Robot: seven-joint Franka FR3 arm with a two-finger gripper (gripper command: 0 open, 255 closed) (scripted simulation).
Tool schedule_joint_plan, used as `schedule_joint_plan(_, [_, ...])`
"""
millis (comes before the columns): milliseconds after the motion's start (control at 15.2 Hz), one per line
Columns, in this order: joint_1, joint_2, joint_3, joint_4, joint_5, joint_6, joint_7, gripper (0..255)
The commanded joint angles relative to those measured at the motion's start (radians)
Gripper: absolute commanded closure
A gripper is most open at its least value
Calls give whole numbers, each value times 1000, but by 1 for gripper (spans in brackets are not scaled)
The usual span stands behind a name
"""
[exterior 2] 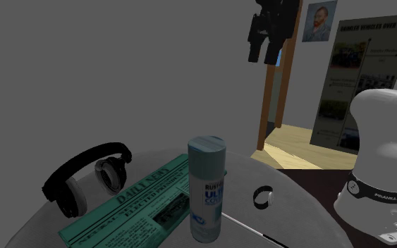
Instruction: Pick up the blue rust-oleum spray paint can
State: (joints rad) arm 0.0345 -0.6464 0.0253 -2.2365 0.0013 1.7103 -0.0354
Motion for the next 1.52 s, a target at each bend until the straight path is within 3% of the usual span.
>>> schedule_joint_plan(0, [8, 53, 25, 9, 14, 32, 33, 0])
schedule_joint_plan(528, [32, 318, 114, 117, 39, 138, 155, 0])
schedule_joint_plan(990, [56, 574, 174, 275, 25, 193, 262, 0])
schedule_joint_plan(1452, [59, 605, 178, 222, 21, 274, 270, 0])
